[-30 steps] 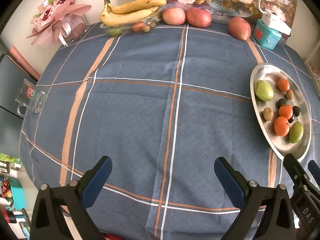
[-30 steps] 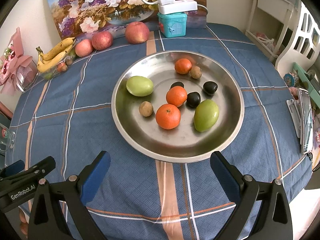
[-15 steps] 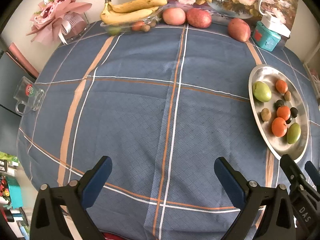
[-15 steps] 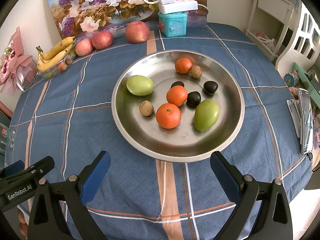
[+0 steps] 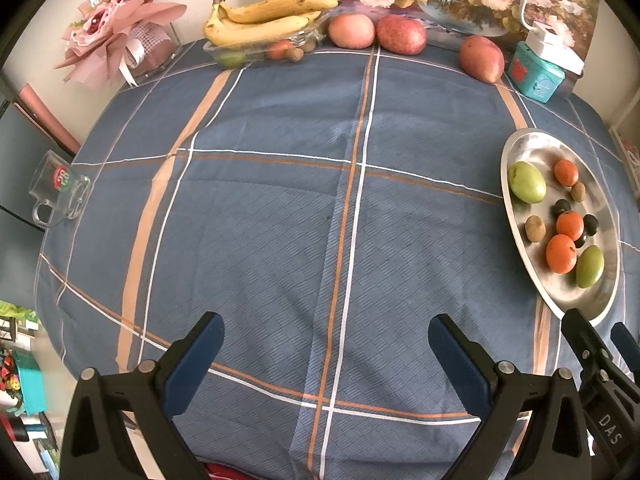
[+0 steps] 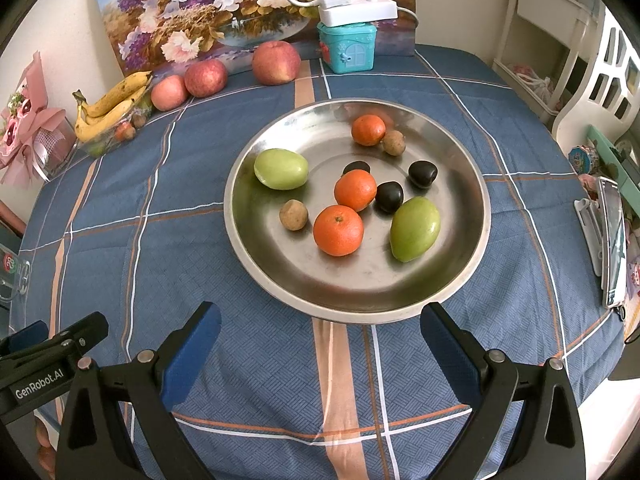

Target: Organize fruits

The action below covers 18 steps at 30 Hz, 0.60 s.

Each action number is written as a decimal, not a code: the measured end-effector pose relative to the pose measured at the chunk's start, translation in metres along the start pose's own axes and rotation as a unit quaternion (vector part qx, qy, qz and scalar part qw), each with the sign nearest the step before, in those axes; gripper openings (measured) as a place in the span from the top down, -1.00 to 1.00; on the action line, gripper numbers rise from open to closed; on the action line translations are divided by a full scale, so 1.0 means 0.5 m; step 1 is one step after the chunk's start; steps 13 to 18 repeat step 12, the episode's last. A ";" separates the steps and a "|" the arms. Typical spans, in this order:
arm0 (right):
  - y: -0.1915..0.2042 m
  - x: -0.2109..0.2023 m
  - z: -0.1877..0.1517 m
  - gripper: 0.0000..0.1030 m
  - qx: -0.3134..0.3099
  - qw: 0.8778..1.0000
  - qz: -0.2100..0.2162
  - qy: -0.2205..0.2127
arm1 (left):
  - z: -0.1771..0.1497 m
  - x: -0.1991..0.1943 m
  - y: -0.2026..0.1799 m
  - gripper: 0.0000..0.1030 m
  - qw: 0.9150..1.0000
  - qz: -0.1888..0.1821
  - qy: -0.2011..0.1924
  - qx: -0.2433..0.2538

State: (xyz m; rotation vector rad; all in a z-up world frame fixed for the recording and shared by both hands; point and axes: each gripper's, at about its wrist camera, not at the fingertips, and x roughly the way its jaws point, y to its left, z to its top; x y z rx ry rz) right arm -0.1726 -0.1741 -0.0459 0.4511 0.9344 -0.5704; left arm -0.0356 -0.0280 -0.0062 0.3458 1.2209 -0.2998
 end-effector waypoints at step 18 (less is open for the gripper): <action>0.000 0.000 -0.001 -0.94 0.000 1.000 -0.001 0.001 | -0.004 -0.005 0.001 -1.00 1.000 0.008 -0.003 0.000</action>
